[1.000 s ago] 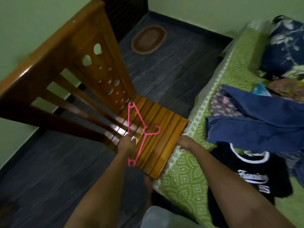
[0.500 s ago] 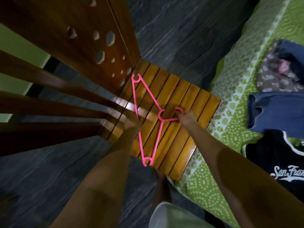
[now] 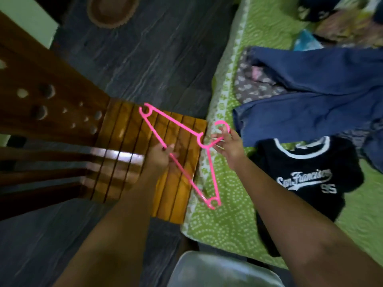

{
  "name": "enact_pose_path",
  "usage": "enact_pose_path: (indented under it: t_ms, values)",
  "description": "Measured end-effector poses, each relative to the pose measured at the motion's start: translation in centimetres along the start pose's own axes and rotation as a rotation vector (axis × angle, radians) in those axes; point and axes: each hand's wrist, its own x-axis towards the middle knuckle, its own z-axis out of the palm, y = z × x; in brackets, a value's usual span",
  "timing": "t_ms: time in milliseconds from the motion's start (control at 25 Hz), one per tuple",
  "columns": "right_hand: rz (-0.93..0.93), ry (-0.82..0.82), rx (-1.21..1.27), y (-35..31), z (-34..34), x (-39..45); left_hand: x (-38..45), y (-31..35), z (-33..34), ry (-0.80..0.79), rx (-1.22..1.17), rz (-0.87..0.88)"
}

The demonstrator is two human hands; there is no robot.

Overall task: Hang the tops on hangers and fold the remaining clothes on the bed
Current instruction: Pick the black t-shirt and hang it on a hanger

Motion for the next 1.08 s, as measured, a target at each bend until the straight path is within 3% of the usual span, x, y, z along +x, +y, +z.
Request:
enact_pose_path:
  t_ms: [160, 280, 320, 400, 480, 680, 760, 840, 960, 1080]
  values:
    - [-0.014, 0.046, 0.033, -3.7, -13.0, -1.5, -7.0, 4.9, 16.4, -0.209, -0.131, -0.036]
    - [-0.061, 0.212, -0.032, -5.2, -24.8, -1.5, -10.4, 4.9, 27.1, -0.317, 0.008, 0.033]
    - [-0.064, 0.259, -0.017, -5.4, -28.8, -1.3, -11.0, 4.4, 29.9, -0.366, 0.213, 0.183]
    - [-0.032, 0.327, 0.029, -5.6, -36.0, -1.0, -11.3, 3.4, 34.5, -0.444, 0.969, 0.574]
    - [-0.005, 0.33, 0.082, -5.4, -40.7, -0.5, -10.5, 3.2, 36.5, -0.365, 1.537, 0.749]
    - [0.062, 0.259, 0.055, -3.7, -44.7, 1.0, -8.3, 4.4, 36.0, -0.273, 1.99, 0.695]
    - [0.086, 0.227, 0.037, -3.4, -44.6, 1.5, -7.9, 5.1, 35.9, -0.289, 2.044, 0.682]
    - [0.092, 0.192, 0.007, -3.4, -44.6, 1.9, -8.2, 6.3, 36.3, -0.18, 2.009, 0.619]
    - [0.067, 0.137, -0.056, -4.0, -45.2, 1.9, -9.8, 7.4, 37.2, 0.052, 1.83, 0.379]
    - [0.025, 0.063, -0.211, -5.2, -46.4, 1.3, -11.4, 8.1, 37.6, 0.118, 1.633, 0.197]
